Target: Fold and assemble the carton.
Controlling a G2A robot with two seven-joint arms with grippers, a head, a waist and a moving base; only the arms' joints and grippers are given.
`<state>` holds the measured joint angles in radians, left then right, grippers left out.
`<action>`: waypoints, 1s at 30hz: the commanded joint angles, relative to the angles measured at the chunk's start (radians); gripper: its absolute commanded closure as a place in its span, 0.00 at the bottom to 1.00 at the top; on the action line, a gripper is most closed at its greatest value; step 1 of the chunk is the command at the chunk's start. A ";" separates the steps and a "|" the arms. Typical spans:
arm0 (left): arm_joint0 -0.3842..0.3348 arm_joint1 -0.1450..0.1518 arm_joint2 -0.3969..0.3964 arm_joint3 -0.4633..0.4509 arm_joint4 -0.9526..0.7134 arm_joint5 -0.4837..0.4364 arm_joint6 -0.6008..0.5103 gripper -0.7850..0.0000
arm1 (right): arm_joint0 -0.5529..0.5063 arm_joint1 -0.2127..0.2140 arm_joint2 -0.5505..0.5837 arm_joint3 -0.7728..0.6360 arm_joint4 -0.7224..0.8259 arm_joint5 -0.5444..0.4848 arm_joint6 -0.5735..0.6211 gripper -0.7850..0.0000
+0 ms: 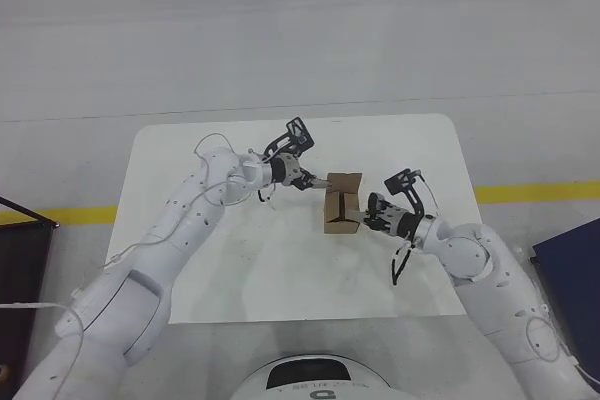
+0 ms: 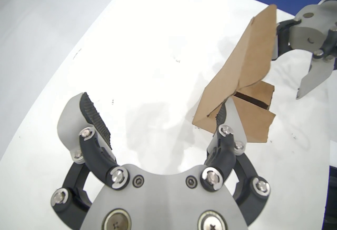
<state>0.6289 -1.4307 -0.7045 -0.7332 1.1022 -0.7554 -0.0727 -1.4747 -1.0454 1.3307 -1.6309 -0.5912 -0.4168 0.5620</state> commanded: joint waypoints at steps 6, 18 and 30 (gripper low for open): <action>0.034 0.021 -0.039 -0.009 0.032 0.050 0.039 0.00 | 0.001 -0.007 -0.037 -0.041 -0.122 0.080 -0.081 0.20; 0.036 0.014 -0.043 0.042 0.044 0.046 0.072 0.00 | 0.072 -0.023 -0.126 -0.025 -0.232 0.210 -0.011 0.24; 0.004 -0.018 -0.004 0.090 0.067 0.003 0.085 0.00 | 0.098 -0.030 -0.168 -0.017 -0.302 0.224 0.024 0.31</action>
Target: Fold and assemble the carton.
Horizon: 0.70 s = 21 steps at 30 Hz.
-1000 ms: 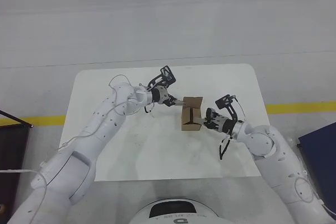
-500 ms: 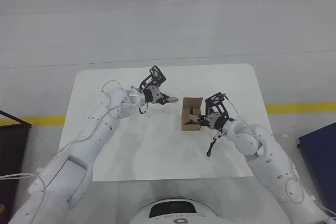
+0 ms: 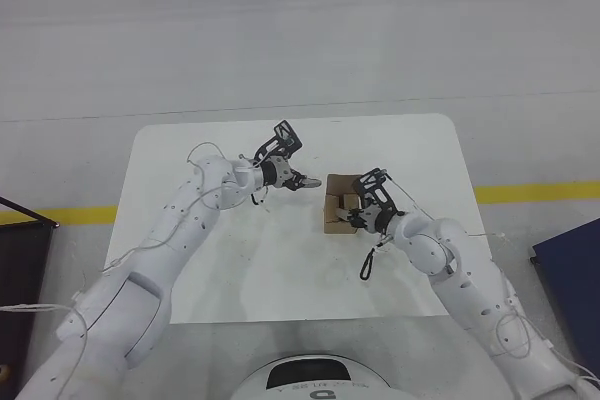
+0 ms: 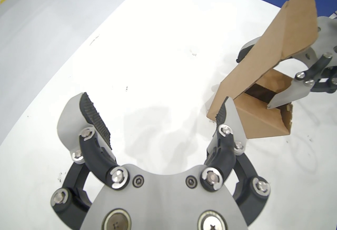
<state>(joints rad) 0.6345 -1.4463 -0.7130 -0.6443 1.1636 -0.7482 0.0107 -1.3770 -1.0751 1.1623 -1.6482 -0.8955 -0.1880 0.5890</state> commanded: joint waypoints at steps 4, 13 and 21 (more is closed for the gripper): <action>-0.012 -0.015 0.029 0.011 0.034 -0.033 0.017 0.00 | -0.007 0.001 0.020 -0.005 0.025 -0.032 -0.038 0.27; -0.036 -0.031 0.050 0.054 0.074 -0.067 0.079 0.00 | -0.059 0.025 0.111 -0.006 0.050 -0.241 -0.039 0.10; -0.045 -0.038 0.056 0.083 0.103 -0.067 0.122 0.00 | -0.095 0.039 0.113 -0.022 -0.107 -0.355 -0.082 0.04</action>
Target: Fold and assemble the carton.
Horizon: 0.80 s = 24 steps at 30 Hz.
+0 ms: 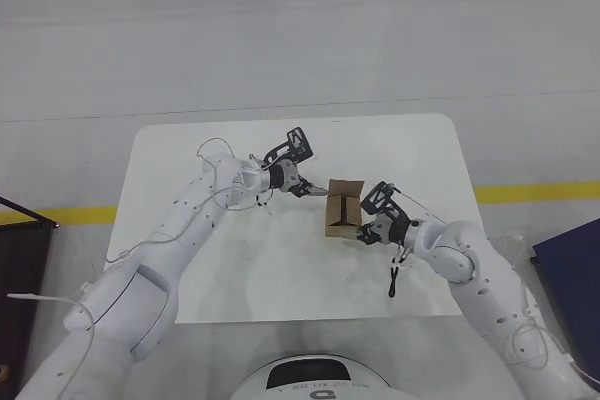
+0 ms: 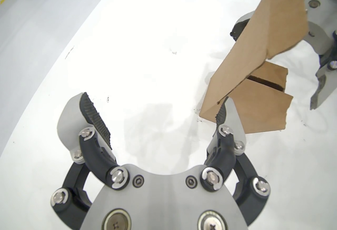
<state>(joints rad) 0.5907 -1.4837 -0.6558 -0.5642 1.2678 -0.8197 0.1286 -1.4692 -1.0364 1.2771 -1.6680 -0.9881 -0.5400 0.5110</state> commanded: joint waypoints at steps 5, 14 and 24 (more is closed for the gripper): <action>-0.012 -0.011 -0.029 0.026 -0.063 0.074 0.003 0.00 | -0.011 0.000 -0.022 -0.009 -0.086 0.029 -0.028 0.05; -0.038 -0.055 -0.013 0.054 -0.104 0.134 -0.073 0.00 | -0.009 -0.004 -0.049 0.002 -0.149 0.080 -0.039 0.09; -0.069 -0.094 0.063 0.117 0.014 0.032 0.038 0.00 | 0.002 -0.007 -0.027 0.052 -0.130 0.131 -0.076 0.24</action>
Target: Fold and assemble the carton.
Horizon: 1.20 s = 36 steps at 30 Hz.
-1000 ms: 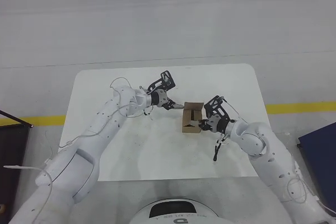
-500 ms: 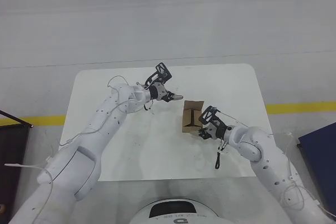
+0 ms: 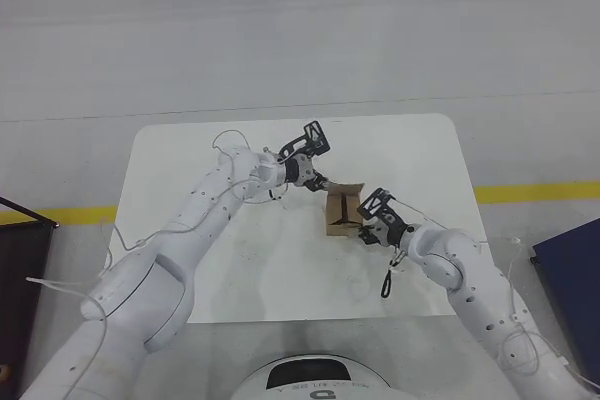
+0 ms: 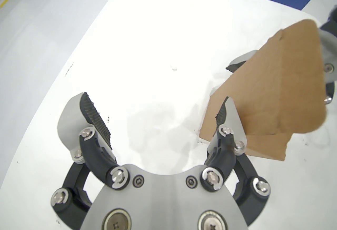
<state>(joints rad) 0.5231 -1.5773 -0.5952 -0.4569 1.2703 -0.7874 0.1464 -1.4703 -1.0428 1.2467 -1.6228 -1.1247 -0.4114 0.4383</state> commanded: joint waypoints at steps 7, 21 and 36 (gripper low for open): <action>-0.012 0.003 0.047 0.029 0.155 -0.004 0.154 0.00 | 0.033 -0.006 0.022 0.051 0.073 0.044 -0.013 0.49; -0.012 -0.003 0.069 0.036 0.243 0.062 0.194 0.00 | 0.098 -0.020 -0.011 0.115 0.096 0.078 -0.010 0.45; -0.013 -0.014 0.062 0.033 0.242 0.055 0.177 0.00 | -0.012 -0.001 0.119 -0.009 0.171 0.061 -0.045 0.37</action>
<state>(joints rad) 0.5107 -1.5904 -0.5329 -0.4245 1.5121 -0.7312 0.3229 -1.4896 -1.0420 1.3753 -1.6356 -0.9480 -0.3606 0.3902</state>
